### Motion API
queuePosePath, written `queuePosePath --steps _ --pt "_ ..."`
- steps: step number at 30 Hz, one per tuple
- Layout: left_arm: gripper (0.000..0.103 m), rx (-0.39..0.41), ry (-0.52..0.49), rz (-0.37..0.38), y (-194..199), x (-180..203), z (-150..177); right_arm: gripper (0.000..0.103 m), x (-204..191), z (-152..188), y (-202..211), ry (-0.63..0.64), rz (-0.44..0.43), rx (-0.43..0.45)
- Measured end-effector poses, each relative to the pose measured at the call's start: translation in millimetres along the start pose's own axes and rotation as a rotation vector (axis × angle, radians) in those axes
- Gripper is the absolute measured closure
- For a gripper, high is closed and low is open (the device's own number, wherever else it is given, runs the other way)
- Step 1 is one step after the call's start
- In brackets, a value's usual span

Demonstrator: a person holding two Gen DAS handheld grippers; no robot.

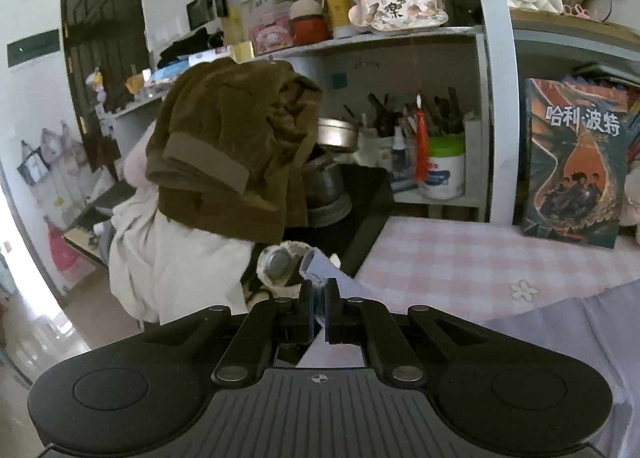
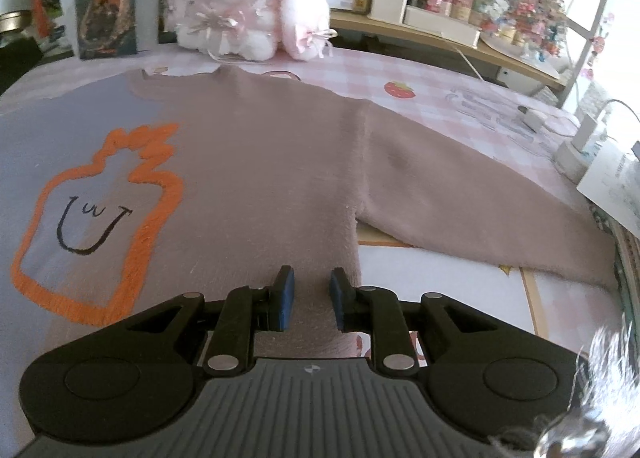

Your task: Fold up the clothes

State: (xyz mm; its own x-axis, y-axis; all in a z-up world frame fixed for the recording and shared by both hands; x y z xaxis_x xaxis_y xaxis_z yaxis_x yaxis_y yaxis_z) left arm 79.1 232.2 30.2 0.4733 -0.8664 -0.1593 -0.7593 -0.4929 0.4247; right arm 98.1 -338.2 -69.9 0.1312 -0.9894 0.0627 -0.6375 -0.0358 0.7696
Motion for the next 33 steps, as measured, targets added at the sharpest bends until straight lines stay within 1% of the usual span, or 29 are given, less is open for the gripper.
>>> queuePosePath --steps 1,2,3,4,5,6,8,10,11,13,15,16,18,19,22,23,24,26,27,28,29,30,31,33 --pt "0.093 -0.012 0.003 -0.002 -0.1 -2.2 3.3 0.084 -0.1 -0.1 0.2 -0.011 0.008 -0.003" --pt "0.091 -0.025 0.001 -0.009 0.1 -4.5 6.3 0.083 -0.2 -0.2 0.4 -0.021 0.015 -0.006" --pt "0.091 -0.035 -0.004 -0.014 2.0 -7.0 8.6 0.083 0.3 0.1 1.4 -0.033 0.020 -0.010" --pt "0.088 -0.044 -0.009 -0.018 4.1 -9.3 11.0 0.078 1.3 1.3 3.4 -0.048 0.022 -0.011" --pt "0.083 -0.035 -0.001 0.013 13.6 -8.0 12.8 0.072 2.2 4.1 6.6 -0.062 0.023 -0.013" --pt "0.081 -0.027 0.008 0.045 23.1 -6.6 14.6 0.063 2.6 10.4 12.0 -0.076 0.022 -0.014" --pt "0.066 -0.010 0.026 0.108 42.5 -3.8 18.1 0.062 3.4 23.2 23.0 -0.104 0.018 -0.016" --pt "0.055 -0.026 0.063 0.230 66.3 12.7 30.4 0.062 4.3 35.9 33.9 -0.132 0.015 -0.019" --pt "0.055 -0.054 0.082 0.324 79.8 27.9 41.9 0.062 4.7 42.3 39.4 -0.146 0.014 -0.020" --pt "0.054 -0.127 0.117 0.475 100.9 59.0 66.1 0.062 5.6 55.1 50.3 -0.175 0.010 -0.023" --pt "0.054 -0.196 0.120 0.587 116.7 90.2 88.4 0.062 6.4 67.8 61.2 -0.203 0.007 -0.025" --pt "0.054 -0.224 0.114 0.627 123.8 106.3 101.0 0.062 6.8 74.1 66.7 -0.217 0.005 -0.027" --pt "0.054 -0.260 0.108 0.626 127.2 123.8 116.2 0.062 7.7 86.8 77.7 -0.245 0.002 -0.029" --pt "0.055 -0.278 0.106 0.625 128.9 132.5 123.6 0.062 8.1 93.2 83.1 -0.259 0.001 -0.030" --pt "0.056 -0.317 0.099 0.622 129.3 140.4 135.0 0.063 7.3 103.9 89.1 -0.276 0.007 -0.037" --pt "0.058 -0.329 0.096 0.621 129.5 143.1 138.7 0.063 6.5 106.2 90.6 -0.277 0.008 -0.035" --pt "0.061 -0.342 0.094 0.621 129.7 145.7 142.5 0.063 5.8 107.3 91.2 -0.275 0.007 -0.036" --pt "0.077 -0.366 0.086 0.622 129.8 148.9 149.2 0.064 4.3 109.2 92.4 -0.269 0.006 -0.037" --pt "0.079 -0.377 0.080 0.623 129.7 149.5 152.2 0.068 3.5 109.2 92.4 -0.265 0.001 -0.039" --pt "0.084 -0.388 0.075 0.625 129.6 150.1 155.2 0.074 2.4 109.0 92.4 -0.263 -0.010 -0.041" --pt "0.093 -0.400 0.069 0.627 129.5 150.7 158.1 0.076 1.3 108.7 92.2 -0.261 -0.020 -0.043" --pt "0.095 -0.410 0.064 0.629 129.5 151.2 161.0 0.081 0.1 108.0 91.9 -0.261 -0.031 -0.044" --pt "0.099 -0.410 0.058 0.631 128.7 151.9 160.3 0.088 -1.0 107.4 91.5 -0.261 -0.041 -0.044" --pt "0.099 -0.411 0.057 0.644 122.1 154.9 156.2 0.090 -2.1 104.3 89.3 -0.263 -0.050 -0.046"
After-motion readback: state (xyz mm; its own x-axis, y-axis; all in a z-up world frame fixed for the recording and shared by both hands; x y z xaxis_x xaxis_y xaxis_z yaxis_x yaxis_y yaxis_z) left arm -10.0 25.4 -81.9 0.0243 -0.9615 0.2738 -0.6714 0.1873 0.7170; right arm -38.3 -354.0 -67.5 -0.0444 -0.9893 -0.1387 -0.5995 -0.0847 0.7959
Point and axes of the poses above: each gripper's, at about its wrist camera, not at the fingertips, and y roughly against the way its jaws point, x to its right, z to its underside, the point moved 8 cm from there along -y, roughly the way its jaws point, and after that the axes turned 2 degrees about x, right-handed, at the moved point
